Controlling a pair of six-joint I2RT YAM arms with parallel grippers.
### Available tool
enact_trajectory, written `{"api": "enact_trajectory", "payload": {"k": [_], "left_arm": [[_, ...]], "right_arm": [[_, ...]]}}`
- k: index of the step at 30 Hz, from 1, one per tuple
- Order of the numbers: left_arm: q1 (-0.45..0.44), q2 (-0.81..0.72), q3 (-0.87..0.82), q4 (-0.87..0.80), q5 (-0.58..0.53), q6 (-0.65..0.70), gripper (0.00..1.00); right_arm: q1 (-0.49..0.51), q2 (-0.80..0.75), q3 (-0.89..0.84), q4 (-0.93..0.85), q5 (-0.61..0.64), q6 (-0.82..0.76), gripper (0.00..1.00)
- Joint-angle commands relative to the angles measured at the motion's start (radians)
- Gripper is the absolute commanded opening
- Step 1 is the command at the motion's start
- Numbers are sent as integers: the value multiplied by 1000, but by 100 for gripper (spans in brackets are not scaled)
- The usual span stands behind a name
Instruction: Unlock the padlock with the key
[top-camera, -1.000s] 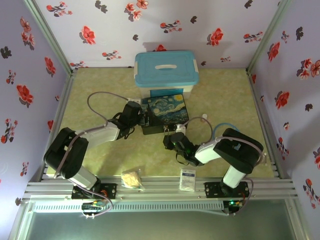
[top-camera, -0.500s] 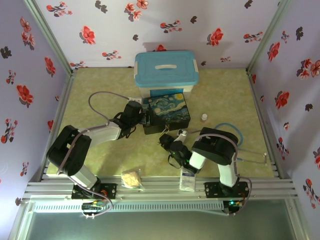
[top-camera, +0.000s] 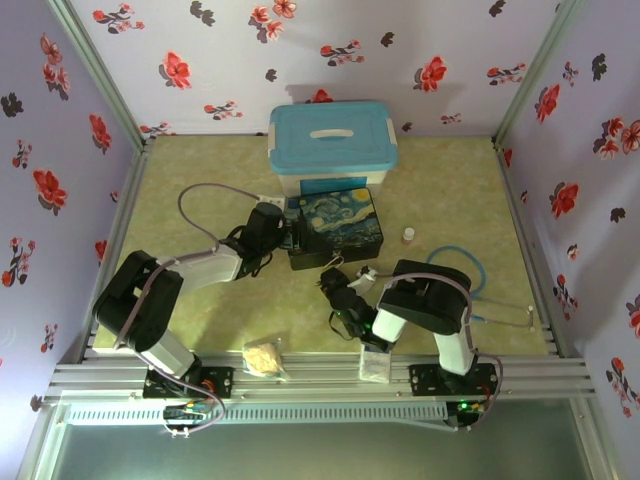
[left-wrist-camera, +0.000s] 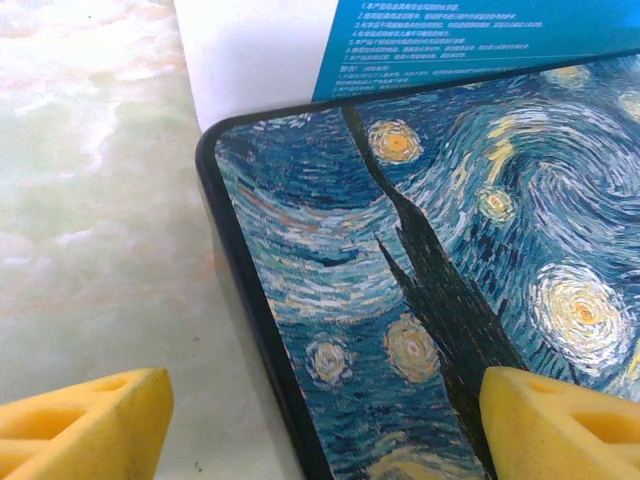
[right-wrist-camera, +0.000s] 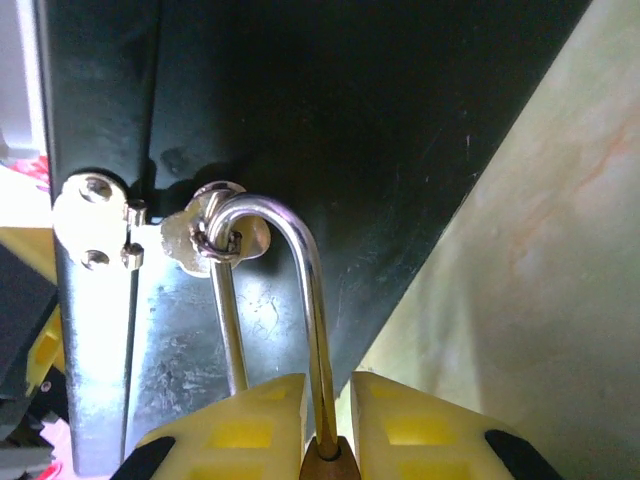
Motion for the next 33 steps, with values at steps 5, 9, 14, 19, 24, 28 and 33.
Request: {"api": "enact_trajectory", "payload": {"k": [5,9,14,19,24,28,33], "left_arm": [[10,22,-81,6,-12,55,77],[10,16,-89,-5,-10,74,76],[10,12,-107,10,-10,78,74],[10,32,-113,28,6,71,72],[13,46,-110,28,7,77,72],[18,40,-116,30,5,71,71],[34,30,-105,10,2,57,72]], "right_arm": [[-4,125,17,128,191,91,3],[-5,77,39,81,182,9,2],[-13,6,-7,17,252,13,0],[-65,40,-29,127,188,70,0],[-75,6,-28,128,196,13,0],[-94,-46,-49,115,188,-20,0],[-107,-103,-99,29,130,-4,0]]}}
